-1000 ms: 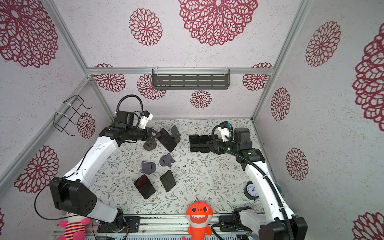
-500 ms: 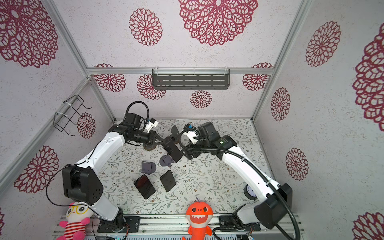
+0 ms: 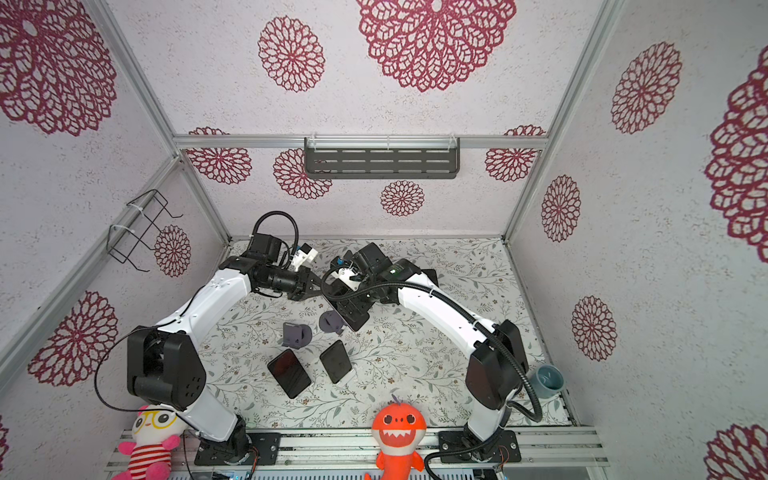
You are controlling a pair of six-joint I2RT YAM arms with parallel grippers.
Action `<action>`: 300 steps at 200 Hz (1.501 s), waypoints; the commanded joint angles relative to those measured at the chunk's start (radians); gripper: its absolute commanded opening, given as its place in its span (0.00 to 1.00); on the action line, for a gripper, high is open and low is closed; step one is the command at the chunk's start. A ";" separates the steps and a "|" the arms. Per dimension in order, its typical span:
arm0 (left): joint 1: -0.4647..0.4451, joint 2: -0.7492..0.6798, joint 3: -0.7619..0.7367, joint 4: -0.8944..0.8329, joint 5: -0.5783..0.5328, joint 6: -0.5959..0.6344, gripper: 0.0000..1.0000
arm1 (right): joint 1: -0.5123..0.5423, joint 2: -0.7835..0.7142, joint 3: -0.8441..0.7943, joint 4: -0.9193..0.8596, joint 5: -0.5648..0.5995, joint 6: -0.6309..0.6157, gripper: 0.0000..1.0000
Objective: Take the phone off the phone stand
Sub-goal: 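Bring the pink-edged phone toward the right gripper while the right gripper reaches for it, then close the right gripper on the phone while the left gripper opens and releases it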
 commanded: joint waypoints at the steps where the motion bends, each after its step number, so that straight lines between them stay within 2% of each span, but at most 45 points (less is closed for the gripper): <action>1: 0.012 -0.043 -0.003 0.063 0.067 -0.022 0.00 | 0.003 -0.002 0.030 -0.004 -0.016 -0.008 0.91; 39: 0.014 -0.044 -0.008 0.074 0.069 -0.033 0.00 | 0.003 0.008 0.018 0.031 -0.001 0.013 0.90; 59: 0.013 -0.043 -0.015 0.093 0.075 -0.049 0.00 | 0.003 0.008 0.007 0.072 -0.012 0.049 0.87; 110: 0.016 -0.038 -0.024 0.107 0.078 -0.067 0.00 | 0.003 0.041 0.012 0.079 -0.003 0.070 0.85; 152: 0.016 -0.028 -0.035 0.130 0.082 -0.089 0.00 | 0.003 0.047 0.011 0.076 0.011 0.087 0.79; 180: 0.016 -0.025 -0.037 0.129 0.080 -0.086 0.00 | 0.004 0.041 0.006 0.091 0.024 0.098 0.72; 224: 0.017 -0.023 -0.036 0.133 0.080 -0.084 0.00 | 0.001 0.033 0.012 0.122 0.036 0.124 0.53; 274: 0.031 -0.048 -0.045 0.162 0.073 -0.085 0.49 | -0.067 -0.020 -0.024 0.116 0.063 0.207 0.44; 300: 0.039 -0.066 -0.051 0.173 0.048 -0.085 0.67 | -0.168 -0.083 -0.126 0.089 0.087 0.263 0.44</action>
